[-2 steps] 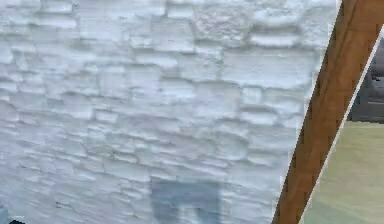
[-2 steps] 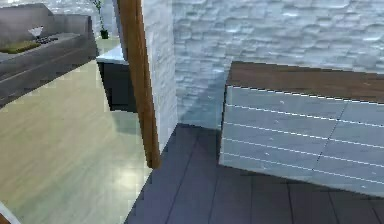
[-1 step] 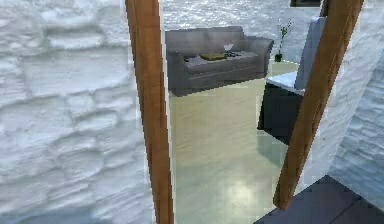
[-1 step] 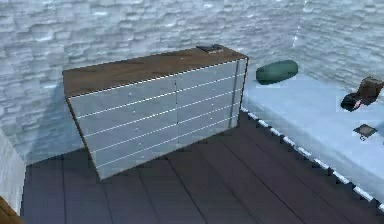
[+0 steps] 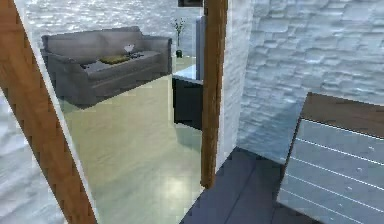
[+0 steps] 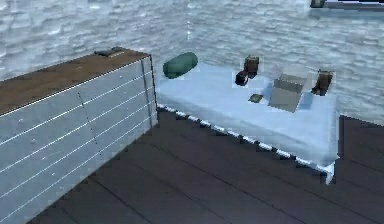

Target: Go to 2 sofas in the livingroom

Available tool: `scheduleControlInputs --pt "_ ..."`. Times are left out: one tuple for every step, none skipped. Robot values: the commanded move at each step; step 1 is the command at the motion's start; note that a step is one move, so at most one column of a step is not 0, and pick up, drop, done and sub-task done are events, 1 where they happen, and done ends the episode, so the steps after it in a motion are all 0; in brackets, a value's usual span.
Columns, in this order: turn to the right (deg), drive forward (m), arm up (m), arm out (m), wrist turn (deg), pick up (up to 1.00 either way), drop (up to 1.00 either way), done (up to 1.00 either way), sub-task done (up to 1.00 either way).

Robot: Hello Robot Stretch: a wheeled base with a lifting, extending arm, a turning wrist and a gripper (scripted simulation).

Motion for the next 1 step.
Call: scheduleControlInputs --pt "0.0 0.45 0.0 0.0 0.0 0.0 0.0 0.0 0.0"
